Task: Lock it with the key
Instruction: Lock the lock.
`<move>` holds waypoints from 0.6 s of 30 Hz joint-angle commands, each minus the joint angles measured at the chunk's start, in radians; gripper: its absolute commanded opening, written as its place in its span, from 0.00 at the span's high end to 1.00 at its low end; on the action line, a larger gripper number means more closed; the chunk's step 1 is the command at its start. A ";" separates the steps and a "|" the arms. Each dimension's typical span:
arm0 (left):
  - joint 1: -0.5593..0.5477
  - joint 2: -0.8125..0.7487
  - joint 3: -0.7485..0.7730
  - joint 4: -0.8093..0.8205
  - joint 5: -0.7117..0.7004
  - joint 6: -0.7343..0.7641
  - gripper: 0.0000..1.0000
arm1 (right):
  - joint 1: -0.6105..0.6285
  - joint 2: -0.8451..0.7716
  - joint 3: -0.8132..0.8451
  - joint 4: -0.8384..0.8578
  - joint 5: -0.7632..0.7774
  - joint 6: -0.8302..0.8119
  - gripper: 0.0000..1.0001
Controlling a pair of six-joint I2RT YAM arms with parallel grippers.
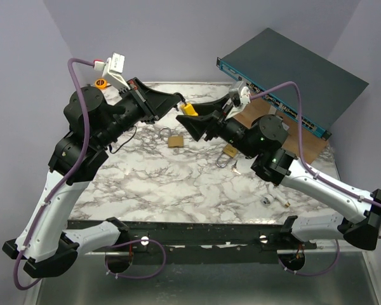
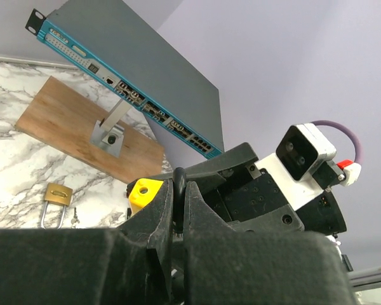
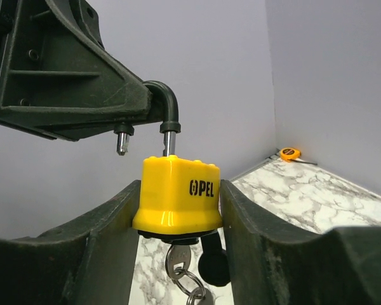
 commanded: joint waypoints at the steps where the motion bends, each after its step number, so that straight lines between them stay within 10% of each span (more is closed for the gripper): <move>1: -0.008 -0.018 0.027 0.046 -0.028 -0.002 1.00 | 0.007 -0.013 -0.027 0.054 0.034 0.026 0.50; 18: -0.008 -0.037 -0.013 0.085 0.026 0.032 1.00 | 0.008 -0.055 -0.035 -0.006 -0.020 0.103 0.99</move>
